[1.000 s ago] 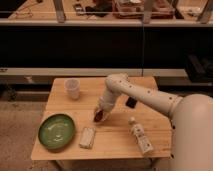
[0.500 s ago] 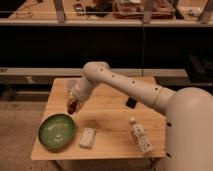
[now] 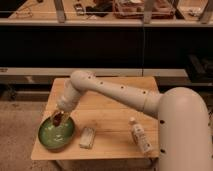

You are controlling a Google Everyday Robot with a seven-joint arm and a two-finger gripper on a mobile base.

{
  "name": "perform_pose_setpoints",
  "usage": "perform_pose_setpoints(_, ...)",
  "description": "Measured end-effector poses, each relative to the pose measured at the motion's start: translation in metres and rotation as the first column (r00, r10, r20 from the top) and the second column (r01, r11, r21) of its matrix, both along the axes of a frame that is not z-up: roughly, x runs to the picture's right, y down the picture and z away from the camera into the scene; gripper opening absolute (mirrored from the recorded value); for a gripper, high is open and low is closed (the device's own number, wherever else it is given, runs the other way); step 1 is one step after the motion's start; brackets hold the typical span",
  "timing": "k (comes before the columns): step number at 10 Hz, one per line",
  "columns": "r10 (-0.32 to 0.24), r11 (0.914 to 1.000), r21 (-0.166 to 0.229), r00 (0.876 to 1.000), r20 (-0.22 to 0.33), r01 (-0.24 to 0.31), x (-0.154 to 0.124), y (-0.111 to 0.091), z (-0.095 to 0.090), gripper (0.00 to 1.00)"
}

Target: Place the pepper in the ceramic bowl

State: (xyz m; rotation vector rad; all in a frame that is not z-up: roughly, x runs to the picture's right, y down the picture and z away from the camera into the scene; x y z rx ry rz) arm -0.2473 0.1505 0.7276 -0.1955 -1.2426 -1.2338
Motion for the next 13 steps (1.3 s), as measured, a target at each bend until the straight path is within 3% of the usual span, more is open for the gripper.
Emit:
perform_pose_setpoints(2, -0.047, 0.9979, 0.044, 0.999, 0.0, 0.047, -0.003, 0.023, 0.019, 0.05)
perform_pose_setpoints(6, -0.085, 0.9907, 0.108, 0.996, 0.022, 0.082, -0.02, 0.04, 0.03, 0.44)
perform_pose_setpoints(9, -0.105, 0.9891, 0.108, 0.994, 0.035, 0.101, -0.025, 0.051, 0.029, 0.75)
perform_pose_setpoints(10, -0.11, 0.9887, 0.106, 0.993, 0.037, 0.105, -0.025, 0.054, 0.029, 0.8)
perform_pose_setpoints(13, -0.098, 0.9897, 0.108, 0.995, 0.028, 0.094, -0.023, 0.045, 0.032, 0.8)
